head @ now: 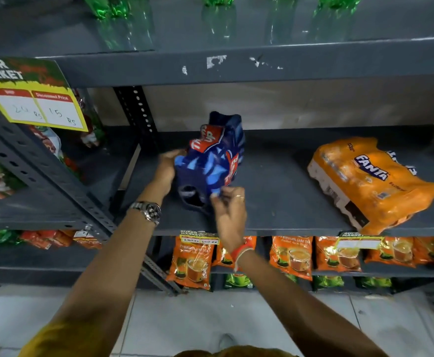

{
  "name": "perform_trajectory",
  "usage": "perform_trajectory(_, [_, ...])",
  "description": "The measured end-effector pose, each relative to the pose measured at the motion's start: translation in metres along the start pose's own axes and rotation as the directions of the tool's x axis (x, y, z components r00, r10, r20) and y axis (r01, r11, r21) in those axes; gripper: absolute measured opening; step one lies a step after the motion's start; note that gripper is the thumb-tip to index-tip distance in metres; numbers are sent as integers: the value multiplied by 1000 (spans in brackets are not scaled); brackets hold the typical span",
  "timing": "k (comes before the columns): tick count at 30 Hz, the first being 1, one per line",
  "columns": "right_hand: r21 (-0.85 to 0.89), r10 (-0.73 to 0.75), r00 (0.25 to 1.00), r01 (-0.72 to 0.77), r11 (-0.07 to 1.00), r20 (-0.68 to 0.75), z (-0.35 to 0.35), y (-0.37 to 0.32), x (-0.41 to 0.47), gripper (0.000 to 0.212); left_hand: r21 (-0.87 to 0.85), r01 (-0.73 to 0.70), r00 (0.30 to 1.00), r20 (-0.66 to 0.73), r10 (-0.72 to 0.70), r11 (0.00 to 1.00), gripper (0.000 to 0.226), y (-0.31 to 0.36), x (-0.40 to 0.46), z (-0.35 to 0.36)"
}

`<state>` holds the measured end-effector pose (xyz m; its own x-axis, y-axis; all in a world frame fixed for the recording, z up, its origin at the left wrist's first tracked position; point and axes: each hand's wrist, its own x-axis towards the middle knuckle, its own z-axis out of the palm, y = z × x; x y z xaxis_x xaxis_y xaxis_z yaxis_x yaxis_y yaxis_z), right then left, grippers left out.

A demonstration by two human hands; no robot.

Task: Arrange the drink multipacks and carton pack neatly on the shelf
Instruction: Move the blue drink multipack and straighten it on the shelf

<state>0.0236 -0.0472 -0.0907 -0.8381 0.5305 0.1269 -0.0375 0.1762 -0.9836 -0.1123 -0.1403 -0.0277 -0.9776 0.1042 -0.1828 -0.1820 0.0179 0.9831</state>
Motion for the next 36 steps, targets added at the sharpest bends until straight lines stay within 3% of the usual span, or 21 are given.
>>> perform_trajectory(4, [25, -60, 940, 54, 998, 336, 9, -16, -2, 14, -136, 58, 956, -277, -94, 989, 10, -1, 10, -33])
perform_trajectory(6, [63, -70, 971, 57, 996, 229, 6, -24, 11, 14, -157, -19, 907, -419, -49, 987, 9, -18, -3, -40])
perform_trajectory(8, [118, -36, 997, 43, 992, -61, -1, -31, 33, 11, -200, -154, 856, -516, 30, 968, 7, -34, -29, -35])
perform_trajectory(10, [35, -24, 952, 36, 999, -306, -11, -41, 61, 16, -178, -230, 857, -504, 112, 957, 11, -47, -52, -24])
perform_trajectory(11, [-11, 4, 944, -8, 1000, -330, -14, -39, 79, 30, -174, -245, 875, -464, 140, 954, 13, -51, -61, -16])
perform_trajectory(14, [15, 209, 971, -208, 978, -114, -21, -37, 114, 76, -196, -218, 939, -308, 151, 956, 12, -57, -74, 1])
perform_trajectory(15, [63, 266, 964, -264, 962, -15, -22, -31, 121, 86, -193, -208, 950, -273, 151, 959, 21, -57, -73, 3])
perform_trajectory(17, [86, 299, 950, -307, 948, 89, -26, -26, 119, 83, -162, -192, 958, -245, 149, 968, 34, -55, -68, 1])
perform_trajectory(20, [5, 188, 981, -188, 982, 41, -32, -28, 106, 67, -132, -198, 955, -249, 161, 971, 26, -50, -56, -9])
perform_trajectory(27, [-196, 85, 996, -86, 977, -13, -36, -23, 55, 84, -237, -218, 917, -381, 116, 947, 12, -41, -44, -19])
perform_trajectory(31, [-233, 78, 997, -72, 970, 16, -36, -20, 43, 80, -233, -256, 886, -444, 131, 938, 14, -41, -50, -22])
perform_trajectory(34, [-150, 99, 994, -92, 984, 40, -41, -19, 40, 79, -156, -369, 832, -494, 251, 916, 11, -39, -52, -19])
perform_trajectory(36, [-65, 82, 996, -84, 994, -45, -55, -22, 35, 69, -120, -482, 755, -559, 342, 868, 10, -37, -54, -16])
